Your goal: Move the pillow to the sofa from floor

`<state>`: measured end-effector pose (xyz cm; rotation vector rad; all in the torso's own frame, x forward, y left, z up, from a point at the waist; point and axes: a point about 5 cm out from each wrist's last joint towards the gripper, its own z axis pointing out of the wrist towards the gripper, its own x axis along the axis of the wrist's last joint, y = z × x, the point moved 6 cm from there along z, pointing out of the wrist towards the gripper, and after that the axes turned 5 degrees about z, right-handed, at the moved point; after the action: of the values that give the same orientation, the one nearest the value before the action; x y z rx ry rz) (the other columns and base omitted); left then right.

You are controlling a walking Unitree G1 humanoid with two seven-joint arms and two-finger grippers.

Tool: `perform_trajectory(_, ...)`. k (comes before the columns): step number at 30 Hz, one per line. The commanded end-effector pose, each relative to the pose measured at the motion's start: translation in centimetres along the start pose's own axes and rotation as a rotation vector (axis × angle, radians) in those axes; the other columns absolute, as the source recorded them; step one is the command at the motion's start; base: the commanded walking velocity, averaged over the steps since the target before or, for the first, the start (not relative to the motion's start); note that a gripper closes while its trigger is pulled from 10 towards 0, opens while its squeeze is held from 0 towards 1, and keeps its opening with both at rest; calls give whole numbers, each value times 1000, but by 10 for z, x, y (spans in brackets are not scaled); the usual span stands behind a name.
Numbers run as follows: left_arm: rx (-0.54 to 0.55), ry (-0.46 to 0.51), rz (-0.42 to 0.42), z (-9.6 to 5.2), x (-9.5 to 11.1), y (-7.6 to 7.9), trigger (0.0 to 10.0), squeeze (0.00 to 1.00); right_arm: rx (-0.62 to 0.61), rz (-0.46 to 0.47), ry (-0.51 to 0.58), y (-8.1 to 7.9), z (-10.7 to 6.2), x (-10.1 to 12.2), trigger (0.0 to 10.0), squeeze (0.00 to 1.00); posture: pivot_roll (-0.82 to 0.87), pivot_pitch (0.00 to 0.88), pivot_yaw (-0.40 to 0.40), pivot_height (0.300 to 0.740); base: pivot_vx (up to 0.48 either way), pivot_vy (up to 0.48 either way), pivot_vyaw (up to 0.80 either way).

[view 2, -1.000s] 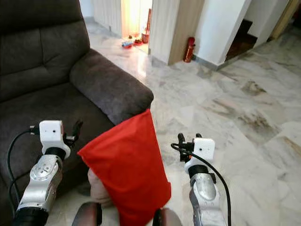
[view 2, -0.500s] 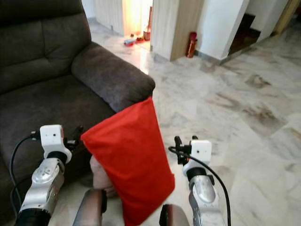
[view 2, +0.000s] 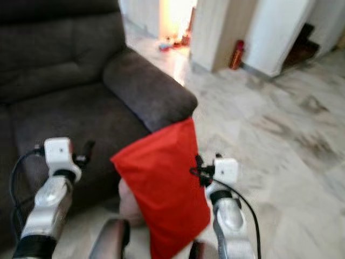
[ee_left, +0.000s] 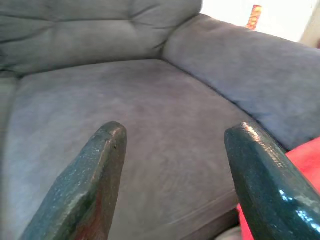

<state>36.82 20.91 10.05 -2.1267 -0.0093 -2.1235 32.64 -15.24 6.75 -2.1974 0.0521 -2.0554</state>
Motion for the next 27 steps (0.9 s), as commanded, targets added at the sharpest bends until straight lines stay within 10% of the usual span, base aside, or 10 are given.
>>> perform_trajectory(1,-22,6,-13,2,2,7,10000,0,-13,2,11,5,1,4,10000,0,19,0,-96,584,0,0,0)
perform_trajectory(27,-254,-74,11,-9,-17,45,10000,0,-44,16,1,9,4,3,10000,0,20,0,-96,584,48,0,0)
